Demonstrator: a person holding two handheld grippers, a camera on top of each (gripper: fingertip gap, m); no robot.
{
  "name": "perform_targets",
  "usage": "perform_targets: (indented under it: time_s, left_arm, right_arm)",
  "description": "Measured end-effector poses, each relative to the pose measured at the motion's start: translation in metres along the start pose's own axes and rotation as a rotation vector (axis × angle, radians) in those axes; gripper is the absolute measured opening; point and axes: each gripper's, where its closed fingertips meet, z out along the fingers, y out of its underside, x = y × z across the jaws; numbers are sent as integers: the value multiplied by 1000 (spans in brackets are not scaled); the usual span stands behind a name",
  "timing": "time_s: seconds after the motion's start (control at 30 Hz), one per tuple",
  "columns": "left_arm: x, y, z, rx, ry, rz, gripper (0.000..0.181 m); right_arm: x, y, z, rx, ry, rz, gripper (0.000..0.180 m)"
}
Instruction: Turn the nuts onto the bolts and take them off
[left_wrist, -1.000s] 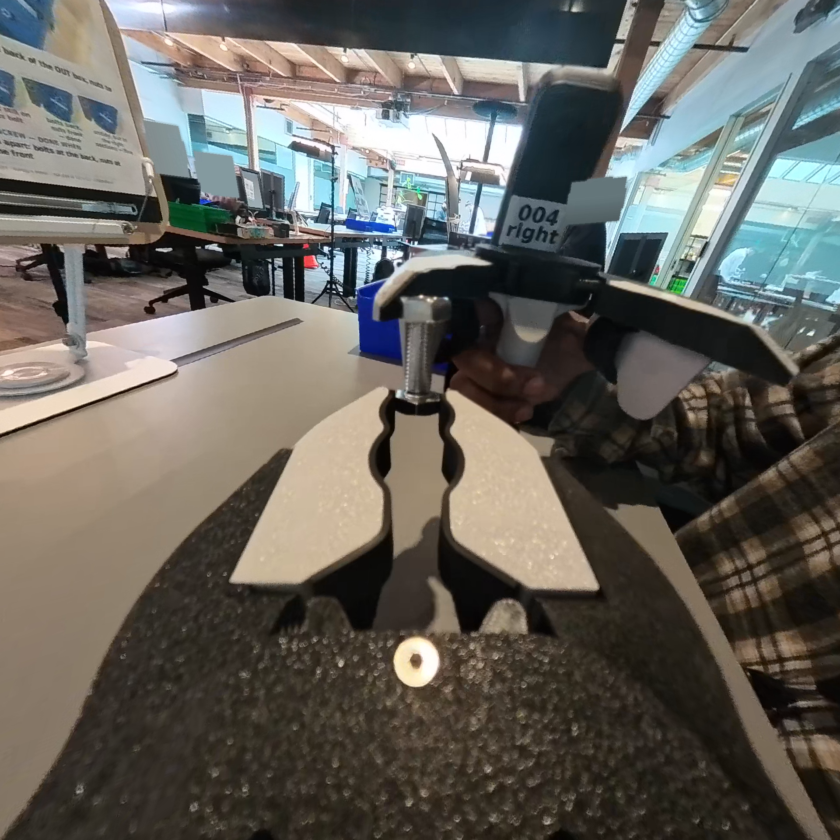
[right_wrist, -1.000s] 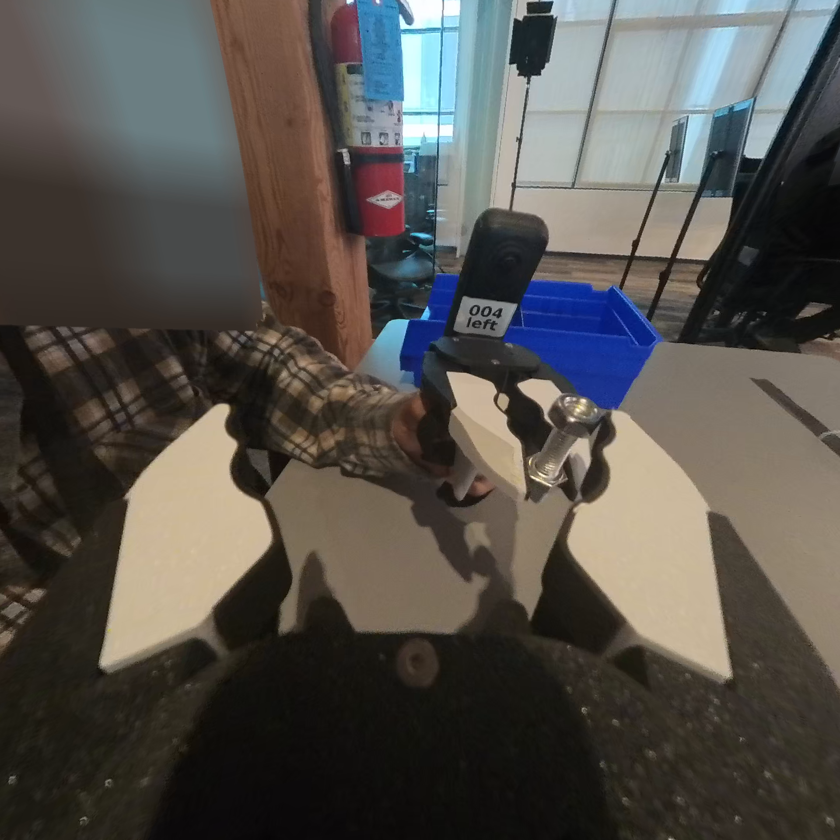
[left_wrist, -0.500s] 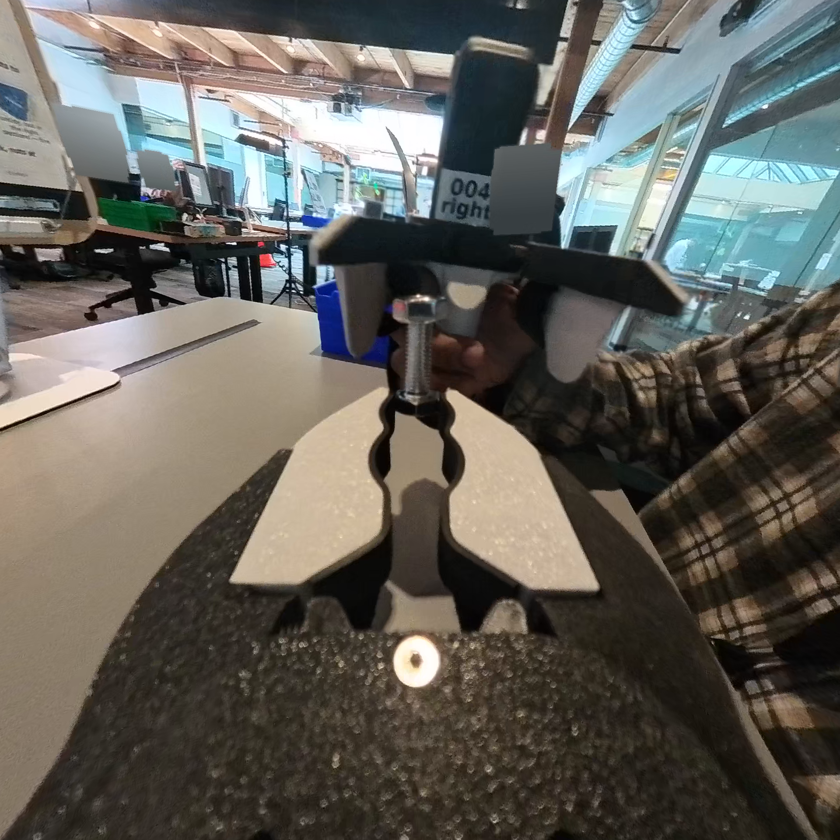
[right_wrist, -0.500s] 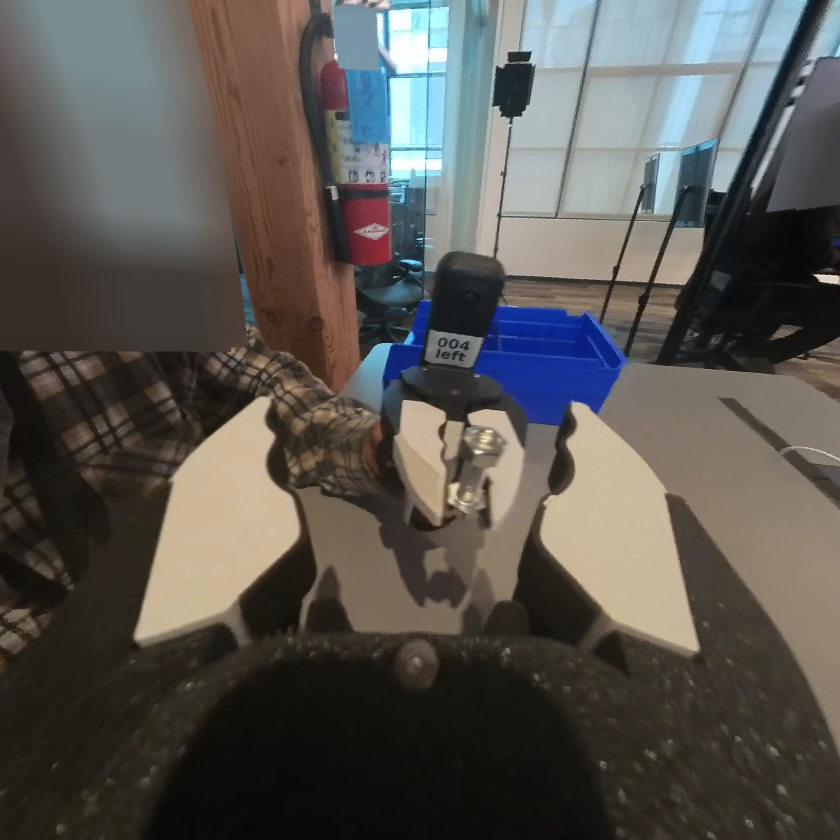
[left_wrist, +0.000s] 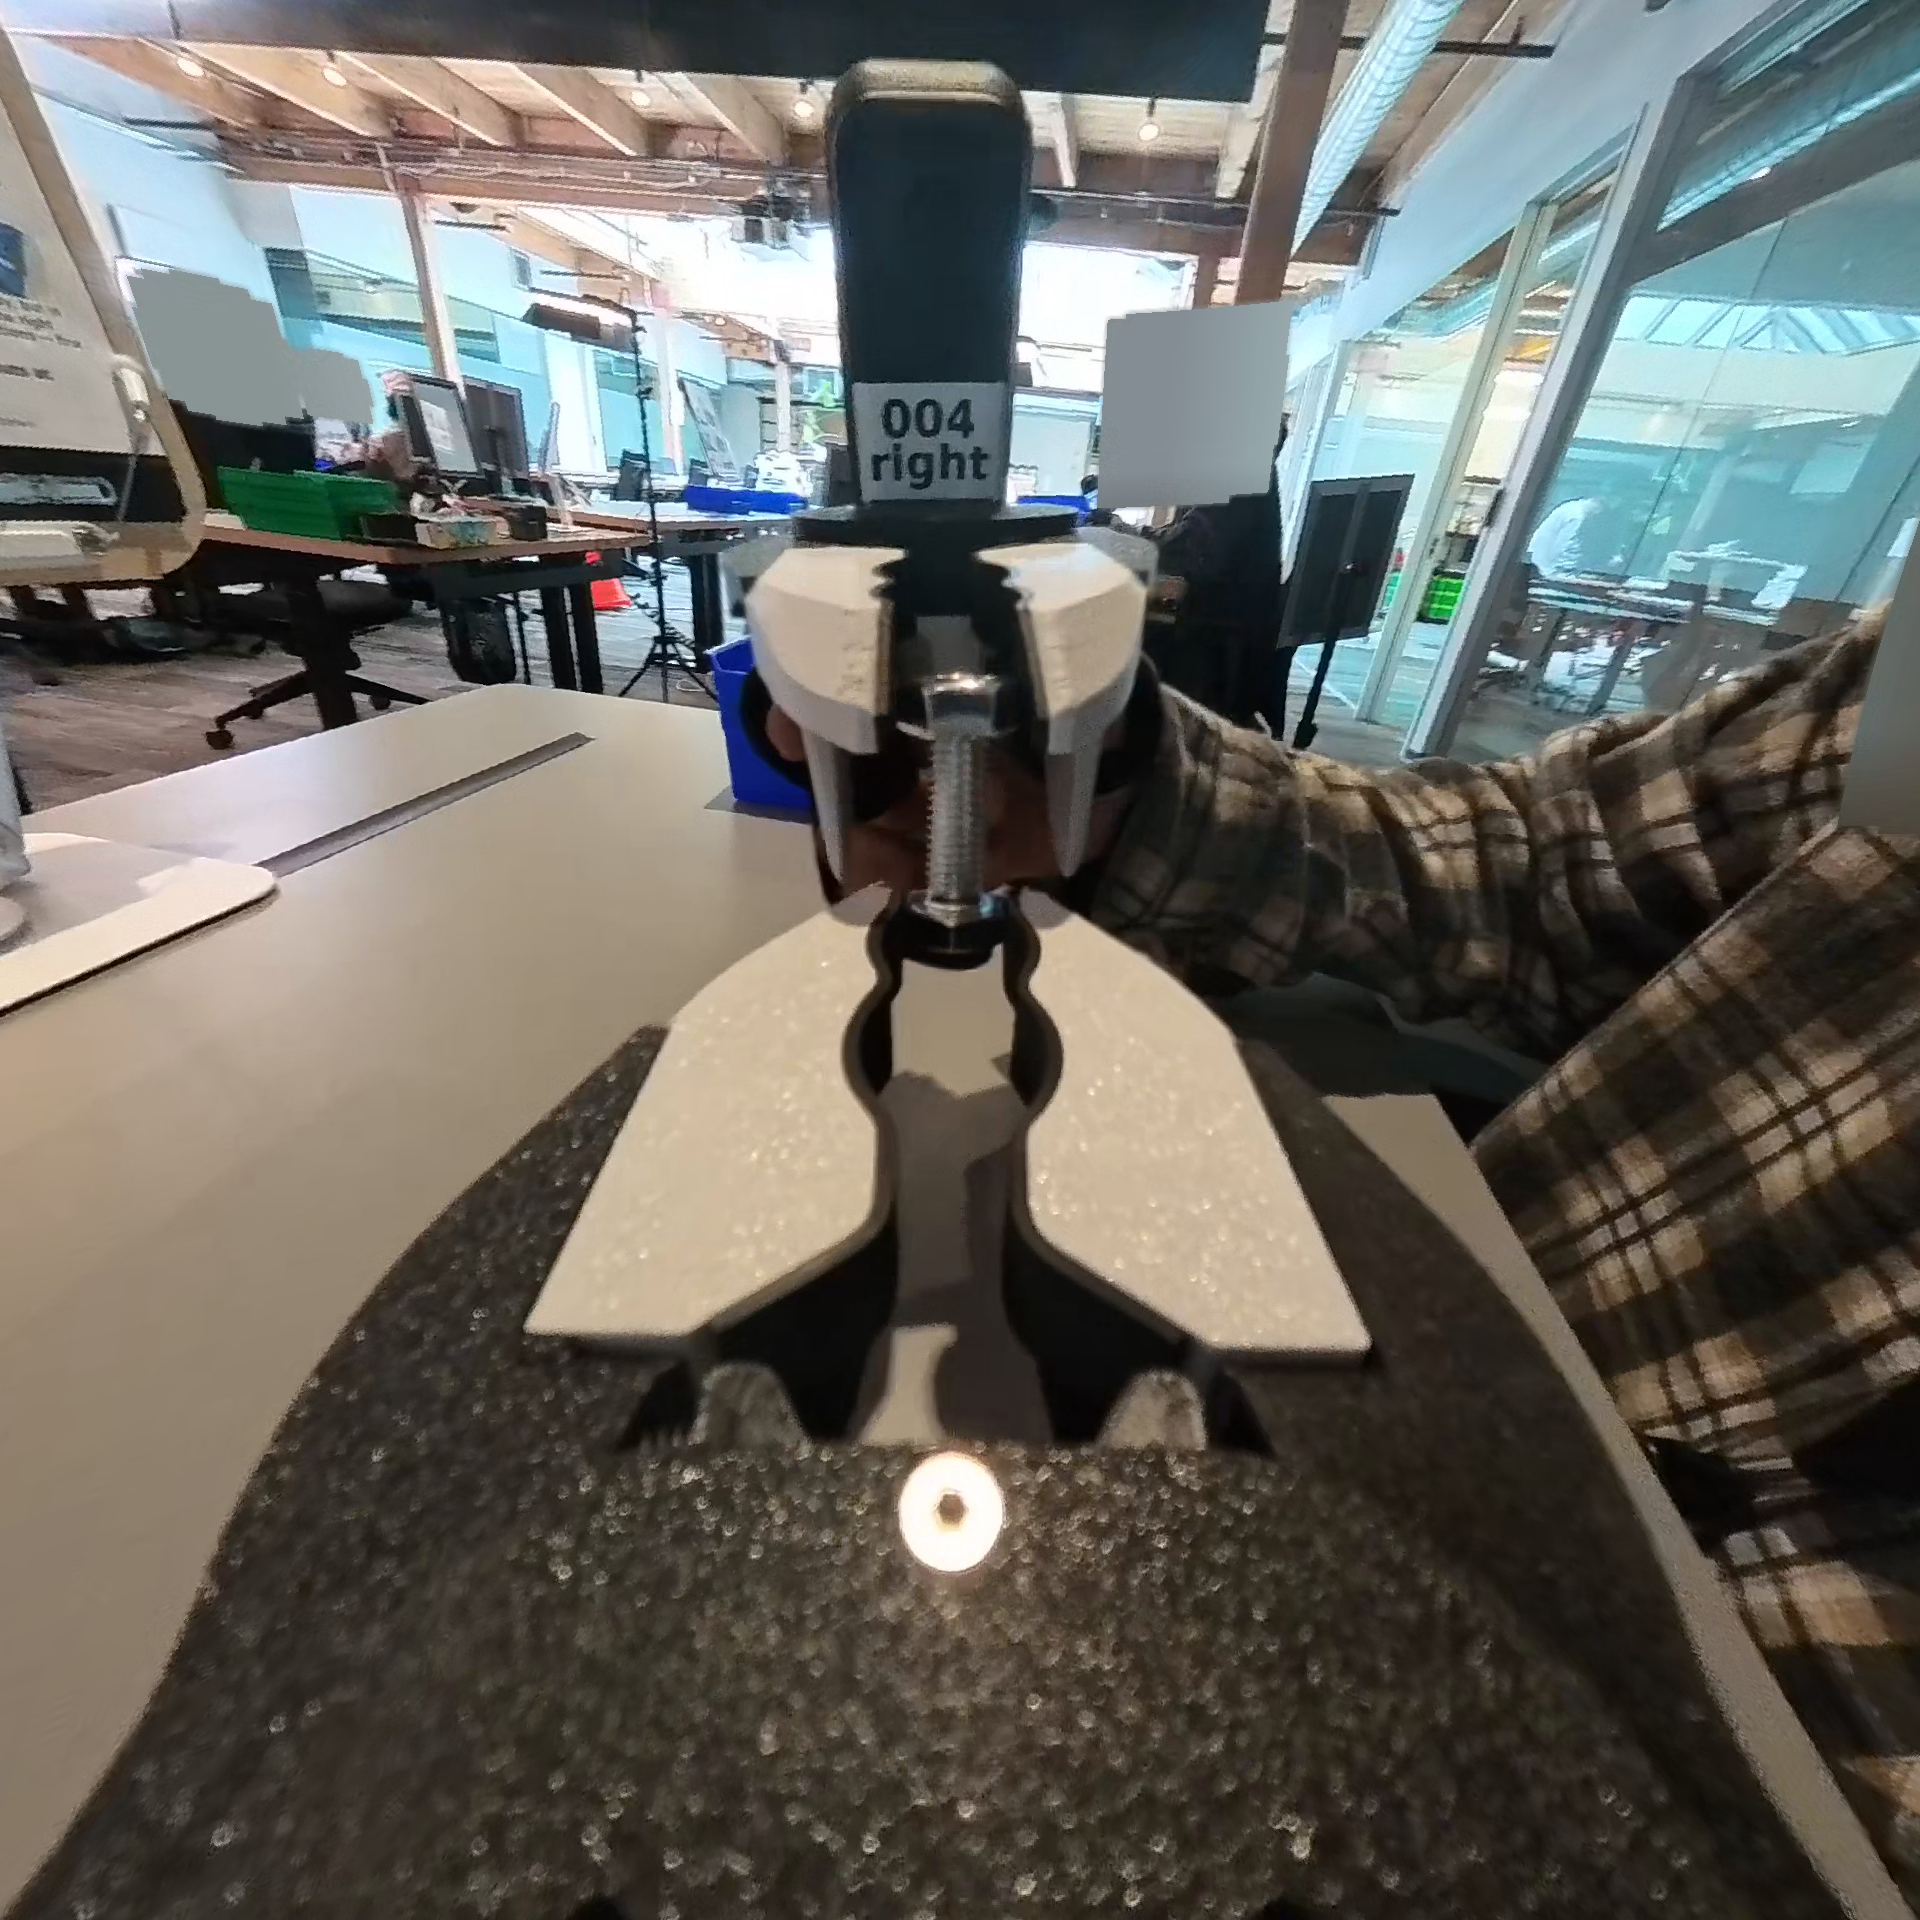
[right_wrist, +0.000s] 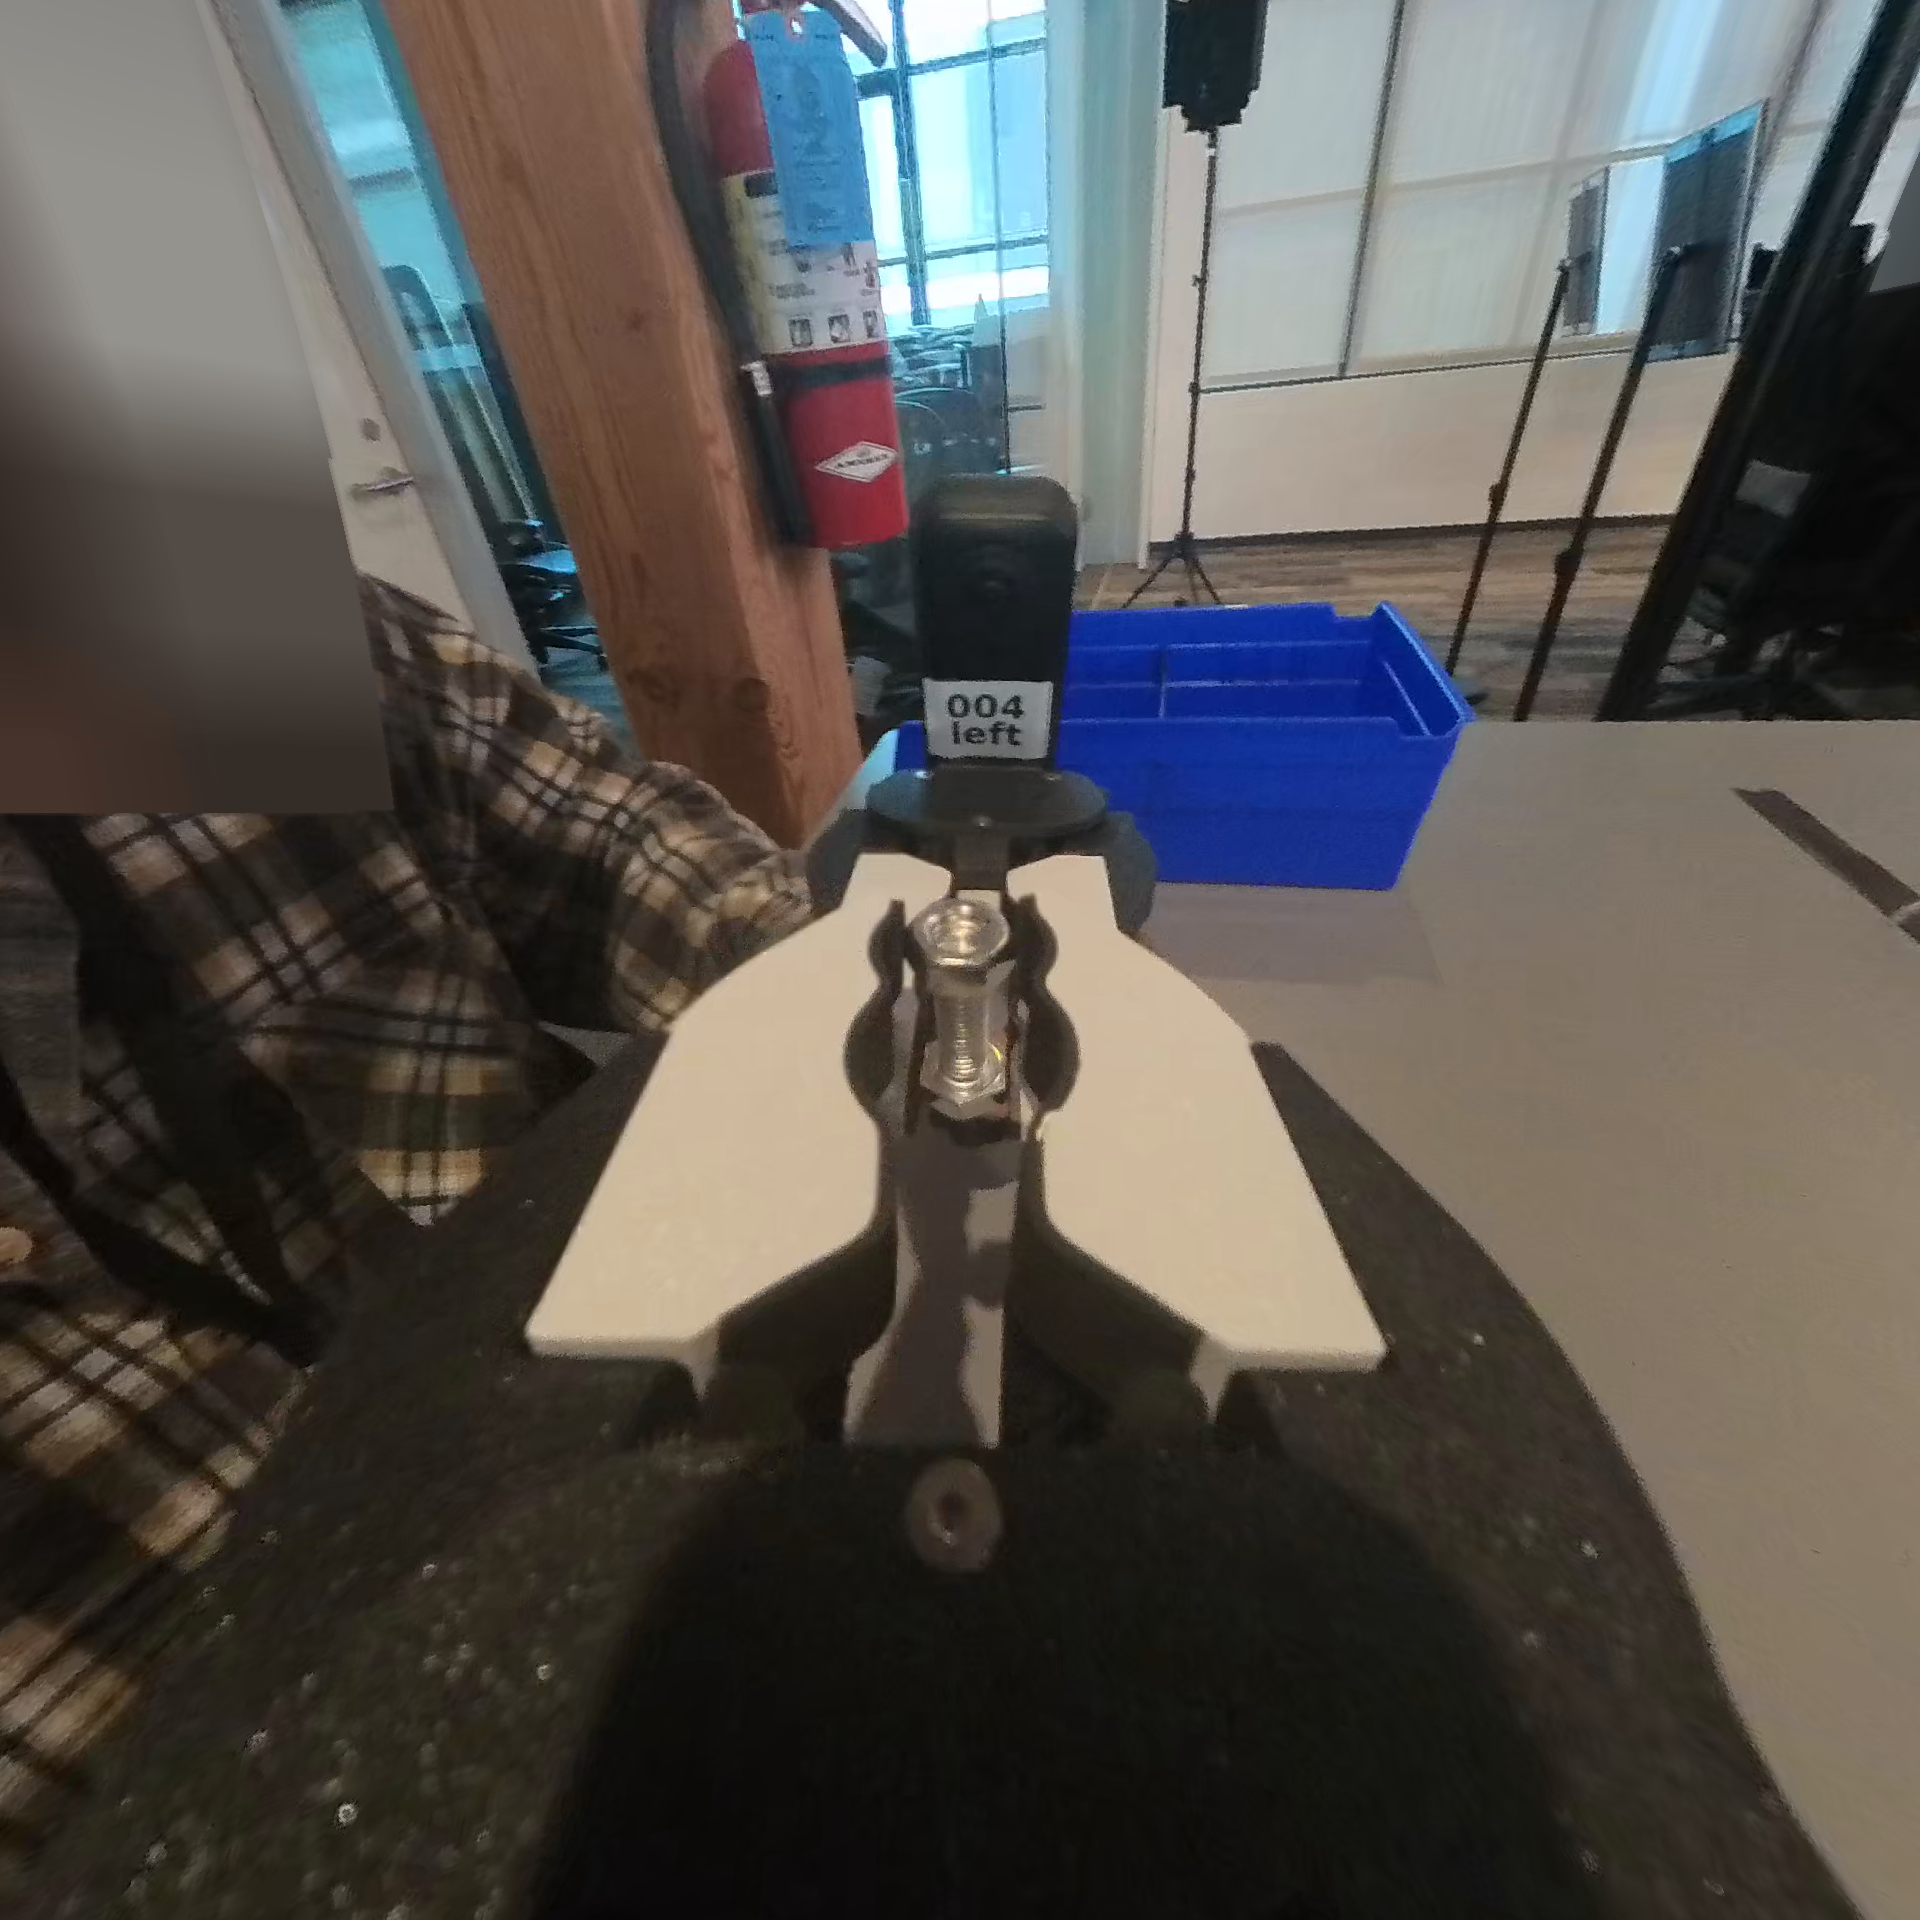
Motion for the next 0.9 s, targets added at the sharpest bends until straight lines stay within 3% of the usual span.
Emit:
perform_targets:
  time_s: [0.3,0.4,0.5,0.63,0.73,0.8,0.9]
  left_arm:
    - [-24,5,-6,-82,-256,136,17]
    - [-27,8,-6,-94,-266,113,17]
    - [-26,10,-4,-91,-242,85,17]
    - [-20,7,-2,-70,-197,69,17]
    - [-16,6,-1,-55,-155,48,17]
    - [-8,4,0,-31,-80,15,17]
    - [5,1,3,3,44,-44,18]
  right_arm:
    - [26,5,0,41,433,46,19]
    - [31,8,-2,79,571,71,19]
    - [31,9,-2,59,605,35,20]
    - [27,7,-2,37,562,5,40]
    - [24,1,-6,5,499,-100,74]
    - [18,-7,-12,-4,370,-195,81]
    - [-9,-11,-14,10,7,-174,76]
